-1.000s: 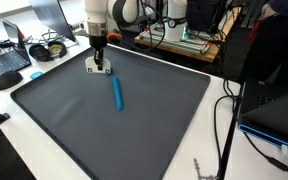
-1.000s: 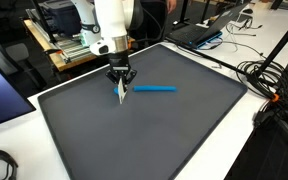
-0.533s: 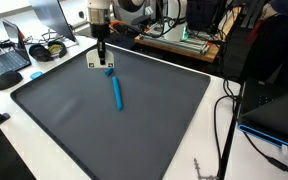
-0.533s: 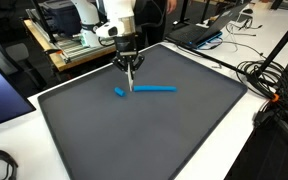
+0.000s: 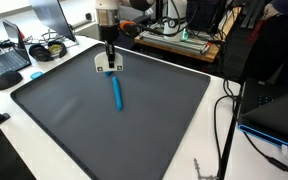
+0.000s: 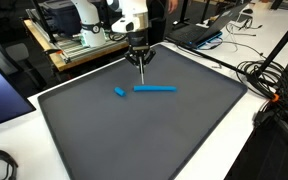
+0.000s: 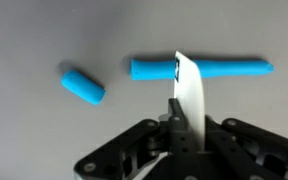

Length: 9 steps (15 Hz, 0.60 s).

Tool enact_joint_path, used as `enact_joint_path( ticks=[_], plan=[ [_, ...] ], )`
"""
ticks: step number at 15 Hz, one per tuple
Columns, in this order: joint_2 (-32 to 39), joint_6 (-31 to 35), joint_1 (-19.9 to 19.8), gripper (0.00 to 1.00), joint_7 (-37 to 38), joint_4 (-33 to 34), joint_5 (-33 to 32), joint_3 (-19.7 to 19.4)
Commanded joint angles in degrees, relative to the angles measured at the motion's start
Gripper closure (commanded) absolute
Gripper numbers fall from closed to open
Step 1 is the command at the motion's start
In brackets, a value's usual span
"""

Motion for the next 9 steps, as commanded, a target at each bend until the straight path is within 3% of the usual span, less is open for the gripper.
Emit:
enact_joint_path(
  ticks=[1,9],
  plan=[
    [0.83,-0.68,1.04,0.99,4.59,0.98,-2.69,0.34],
    [5.39,-0.17,2.64,0.99,10.89,3.18,-6.84,-1.16]
  ],
)
